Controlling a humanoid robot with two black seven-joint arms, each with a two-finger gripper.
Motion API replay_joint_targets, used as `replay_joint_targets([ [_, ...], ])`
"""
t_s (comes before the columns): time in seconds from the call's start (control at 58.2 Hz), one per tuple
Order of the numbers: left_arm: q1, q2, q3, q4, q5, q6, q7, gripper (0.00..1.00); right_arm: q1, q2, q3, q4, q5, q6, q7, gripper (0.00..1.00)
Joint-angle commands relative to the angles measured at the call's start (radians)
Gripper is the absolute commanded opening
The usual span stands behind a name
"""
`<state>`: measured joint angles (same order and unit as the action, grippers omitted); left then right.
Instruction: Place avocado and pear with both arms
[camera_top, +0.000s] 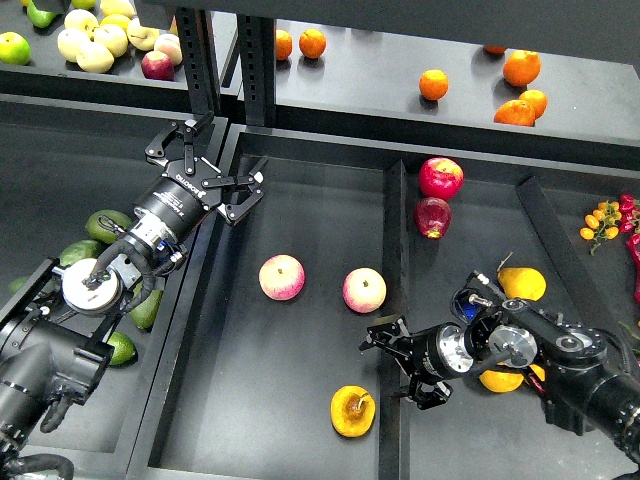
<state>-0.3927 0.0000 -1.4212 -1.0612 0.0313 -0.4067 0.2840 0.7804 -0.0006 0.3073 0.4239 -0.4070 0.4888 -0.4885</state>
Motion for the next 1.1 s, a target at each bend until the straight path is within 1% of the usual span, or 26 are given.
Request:
replay_joint_targets([
  [0.0,-0.003,0.000,0.002,0.007,0.001,-0.001,0.003,0.99,-0.001,0.001,0.001,-0.010,0.000,0.000,0.000,0.99],
  [0.189,-0.006,0.000,0.004,0.009,0.001,-0.001,0.003,0.99,0.013,0.001,0.009,-0.008,0.017,0.000,0.000,0.99],
  [0.344,-0.006,0.000,0.002,0.009,-0.001,-0.001,0.003,0.99,0.062,0.001,0.003,-0.001,0.082,0.000,0.000,0.99],
  [0.516,-0.005,0.000,0.001,0.010,0.001,-0.003,0.001,0.99,0.095,-0.001,0.010,0.019,0.191,0.000,0.000,0.99],
  [0.722,-0.005,0.000,0.001,0.018,0.001,-0.004,0.001,0.99,0.111,0.001,0.012,0.044,0.410,0.000,0.000,1.00],
  [0.859,-0.005,0.000,-0.001,0.020,0.001,-0.004,0.001,0.99,0.083,0.001,-0.023,0.075,0.424,0.000,0.000,1.00],
  [0.962,-0.005,0.000,-0.001,0.020,0.001,-0.004,0.001,0.99,0.053,0.001,-0.088,0.084,0.433,0.000,0.000,1.00],
  [1.083,-0.005,0.000,-0.001,0.020,0.001,-0.003,0.000,0.99,0.056,-0.009,-0.154,0.090,0.499,0.000,0.000,0.99],
])
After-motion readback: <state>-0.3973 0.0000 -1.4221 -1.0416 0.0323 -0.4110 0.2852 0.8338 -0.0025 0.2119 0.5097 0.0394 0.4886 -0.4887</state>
